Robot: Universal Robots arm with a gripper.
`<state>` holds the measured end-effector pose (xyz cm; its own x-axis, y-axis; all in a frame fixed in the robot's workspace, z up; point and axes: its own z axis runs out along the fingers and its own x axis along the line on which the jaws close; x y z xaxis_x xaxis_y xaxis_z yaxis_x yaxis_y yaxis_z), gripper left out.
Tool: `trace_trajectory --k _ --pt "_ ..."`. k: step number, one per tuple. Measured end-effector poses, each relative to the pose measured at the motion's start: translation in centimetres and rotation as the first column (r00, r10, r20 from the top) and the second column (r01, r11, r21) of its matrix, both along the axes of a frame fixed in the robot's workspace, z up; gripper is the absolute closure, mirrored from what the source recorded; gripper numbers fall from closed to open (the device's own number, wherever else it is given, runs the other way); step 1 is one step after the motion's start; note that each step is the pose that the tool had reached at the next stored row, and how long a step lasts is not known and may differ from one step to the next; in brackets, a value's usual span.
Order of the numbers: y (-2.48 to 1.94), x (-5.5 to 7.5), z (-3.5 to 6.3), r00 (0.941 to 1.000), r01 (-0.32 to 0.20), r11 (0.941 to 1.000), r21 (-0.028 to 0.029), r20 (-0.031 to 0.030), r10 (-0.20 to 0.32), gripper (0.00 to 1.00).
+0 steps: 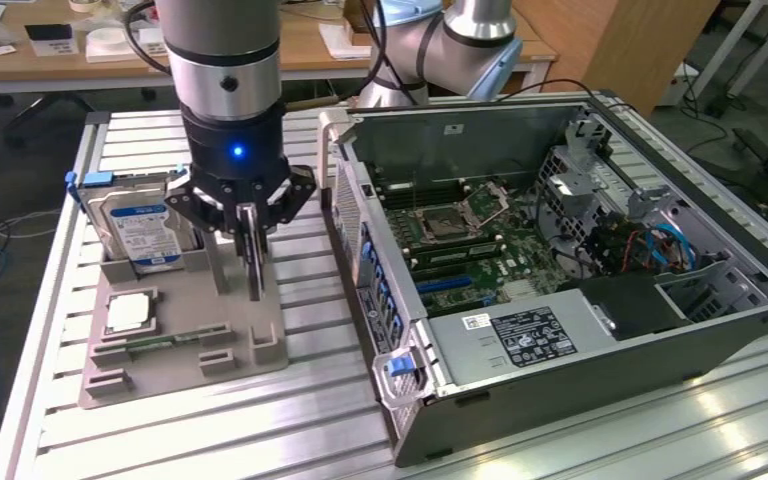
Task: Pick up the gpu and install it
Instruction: 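Pick up the gpu and move the gpu toward the slot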
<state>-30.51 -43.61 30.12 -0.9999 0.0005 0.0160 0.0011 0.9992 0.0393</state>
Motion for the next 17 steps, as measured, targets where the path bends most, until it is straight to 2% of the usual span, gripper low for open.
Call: trace_trajectory --k 17 --pt "0.00 0.00 0.84 1.0000 0.000 1.0000 -0.0001 0.0000 0.000 0.72"
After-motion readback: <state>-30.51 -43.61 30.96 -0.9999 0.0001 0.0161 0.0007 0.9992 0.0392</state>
